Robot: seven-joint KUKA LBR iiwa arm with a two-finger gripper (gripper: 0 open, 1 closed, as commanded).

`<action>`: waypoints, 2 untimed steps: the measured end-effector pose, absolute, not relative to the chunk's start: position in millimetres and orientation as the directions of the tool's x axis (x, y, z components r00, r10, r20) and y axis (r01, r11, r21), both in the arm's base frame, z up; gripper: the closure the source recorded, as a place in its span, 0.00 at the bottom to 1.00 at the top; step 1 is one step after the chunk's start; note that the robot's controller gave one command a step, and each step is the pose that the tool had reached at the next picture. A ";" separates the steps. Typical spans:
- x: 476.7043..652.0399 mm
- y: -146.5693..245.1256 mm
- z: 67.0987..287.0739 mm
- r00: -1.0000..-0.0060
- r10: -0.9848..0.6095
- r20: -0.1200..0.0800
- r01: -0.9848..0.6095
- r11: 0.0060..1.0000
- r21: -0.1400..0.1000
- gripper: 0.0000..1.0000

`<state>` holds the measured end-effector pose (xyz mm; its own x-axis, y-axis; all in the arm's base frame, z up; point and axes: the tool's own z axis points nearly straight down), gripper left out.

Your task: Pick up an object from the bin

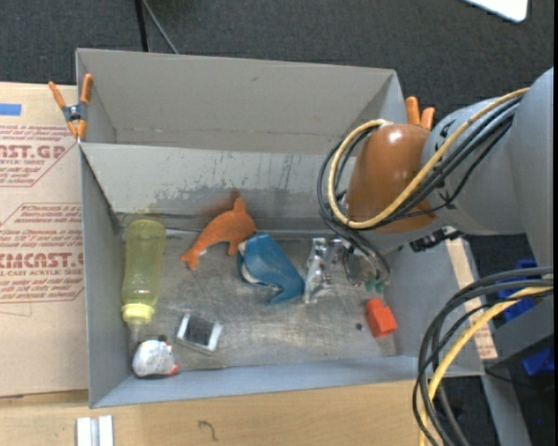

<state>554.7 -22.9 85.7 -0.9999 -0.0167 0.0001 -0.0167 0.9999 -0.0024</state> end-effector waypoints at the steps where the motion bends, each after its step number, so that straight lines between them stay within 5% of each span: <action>1: 554.6 -22.9 85.6 -1.000 -0.017 0.000 -0.017 1.000 -0.002 1.00; 2: 554.6 -22.9 85.6 -1.000 -0.017 0.000 -0.017 1.000 -0.002 1.00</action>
Offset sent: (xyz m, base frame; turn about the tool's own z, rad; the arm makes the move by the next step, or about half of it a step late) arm 0.0000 0.0000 0.0000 0.0000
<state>554.6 -22.9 85.6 -0.9999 -0.0167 0.0004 -0.0167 0.9999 -0.0025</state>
